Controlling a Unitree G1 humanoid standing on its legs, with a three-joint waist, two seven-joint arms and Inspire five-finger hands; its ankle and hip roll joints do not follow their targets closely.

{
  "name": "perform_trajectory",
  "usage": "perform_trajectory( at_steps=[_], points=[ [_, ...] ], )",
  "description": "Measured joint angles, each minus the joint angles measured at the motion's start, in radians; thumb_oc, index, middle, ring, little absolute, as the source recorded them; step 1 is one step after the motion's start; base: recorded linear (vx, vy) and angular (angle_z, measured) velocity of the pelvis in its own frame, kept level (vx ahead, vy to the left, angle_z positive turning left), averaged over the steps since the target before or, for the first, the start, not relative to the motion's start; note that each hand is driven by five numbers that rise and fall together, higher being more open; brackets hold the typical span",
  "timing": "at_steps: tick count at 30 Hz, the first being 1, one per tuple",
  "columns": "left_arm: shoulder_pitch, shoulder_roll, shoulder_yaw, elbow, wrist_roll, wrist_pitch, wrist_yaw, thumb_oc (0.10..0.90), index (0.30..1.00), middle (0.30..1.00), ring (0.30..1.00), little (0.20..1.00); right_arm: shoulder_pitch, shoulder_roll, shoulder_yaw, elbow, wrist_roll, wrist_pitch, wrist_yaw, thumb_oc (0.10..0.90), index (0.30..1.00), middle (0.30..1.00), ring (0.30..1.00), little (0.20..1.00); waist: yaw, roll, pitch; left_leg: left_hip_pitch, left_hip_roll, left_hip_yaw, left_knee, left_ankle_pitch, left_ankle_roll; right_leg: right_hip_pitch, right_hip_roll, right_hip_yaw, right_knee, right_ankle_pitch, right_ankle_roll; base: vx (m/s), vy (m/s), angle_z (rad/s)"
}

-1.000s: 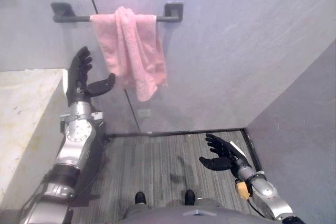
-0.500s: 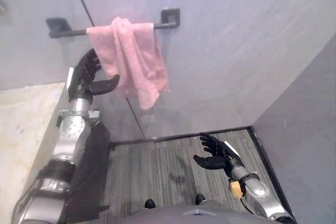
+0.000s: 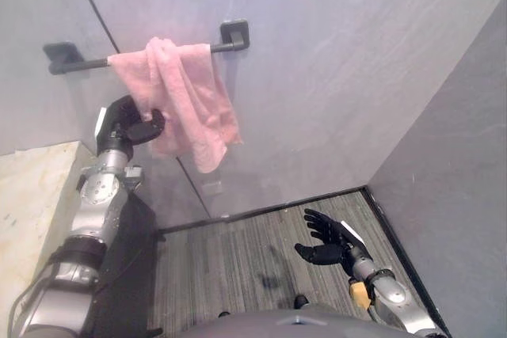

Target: Organize the bathroom.

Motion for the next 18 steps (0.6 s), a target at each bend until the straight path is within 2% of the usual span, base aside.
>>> perform_trajectory(
  at_steps=[1, 2, 3, 4, 13, 18],
  points=[
    [0.000, 0.000, 0.000, 0.000, 0.000, 0.000, 0.000, 0.577, 0.566, 0.566, 0.566, 0.566, 0.000, 0.000, 0.000, 0.000, 0.000, 0.000, -0.001, 0.800, 0.900, 0.900, 0.900, 0.900, 0.001, -0.003, -0.003, 0.000, 0.000, 0.000, 0.000, 0.000, 0.000, 0.000, 0.000, 0.000, 0.000, 0.000, 0.000, 0.00, 0.000, 0.00],
    [0.000, 0.000, 0.000, 0.000, 0.000, 0.000, 0.000, 0.618, 0.627, 0.627, 0.627, 0.627, 0.000, 0.000, 0.000, 0.000, 0.000, 0.000, -0.002, 0.800, 0.900, 0.900, 0.900, 0.900, 0.001, -0.005, -0.005, 0.000, 0.000, 0.001, 0.000, 0.000, 0.000, 0.000, 0.000, 0.000, 0.000, 0.000, 0.000, 0.00, 0.000, 0.00],
    [0.000, 0.000, 0.000, 0.000, 0.000, 0.000, 0.000, 0.744, 0.815, 0.815, 0.815, 0.815, 0.000, 0.000, 0.000, 0.000, 0.000, 0.000, -0.002, 0.800, 0.900, 0.900, 0.900, 0.900, 0.002, -0.008, -0.007, 0.001, 0.000, 0.002, 0.000, 0.000, 0.000, -0.001, 0.000, 0.000, 0.000, 0.000, 0.000, 0.00, 0.000, 0.00],
    [0.000, 0.000, 0.000, 0.000, 0.000, 0.000, 0.000, 0.800, 0.900, 0.900, 0.900, 0.900, 0.000, 0.000, 0.000, 0.000, 0.000, 0.000, -0.003, 0.800, 0.900, 0.900, 0.900, 0.900, 0.003, -0.012, -0.009, 0.001, 0.000, 0.002, 0.000, 0.000, 0.000, -0.001, 0.000, 0.001, 0.000, 0.000, 0.000, 0.00, 0.000, 0.00],
    [0.001, -0.001, 0.000, -0.016, 0.008, 0.030, -0.012, 0.800, 0.900, 0.900, 0.900, 0.900, 0.001, 0.000, 0.001, 0.000, 0.000, 0.005, -0.003, 0.800, 0.900, 0.900, 0.900, 0.900, 0.030, -0.018, -0.013, 0.010, 0.000, 0.004, -0.001, -0.003, 0.000, 0.002, -0.001, 0.001, 0.000, 0.000, 0.001, 0.00, 0.000, 0.00],
    [0.001, 0.001, 0.000, -0.016, 0.008, 0.033, -0.021, 0.800, 0.900, 0.900, 0.900, 0.900, 0.002, 0.001, 0.023, 0.000, 0.000, 0.005, -0.004, 0.800, 0.900, 0.900, 0.900, 0.900, 0.030, -0.022, -0.015, 0.011, 0.000, 0.003, 0.000, -0.003, 0.000, 0.004, -0.001, -0.001, 0.000, 0.000, 0.000, 0.00, 0.000, 0.00]
  ],
)
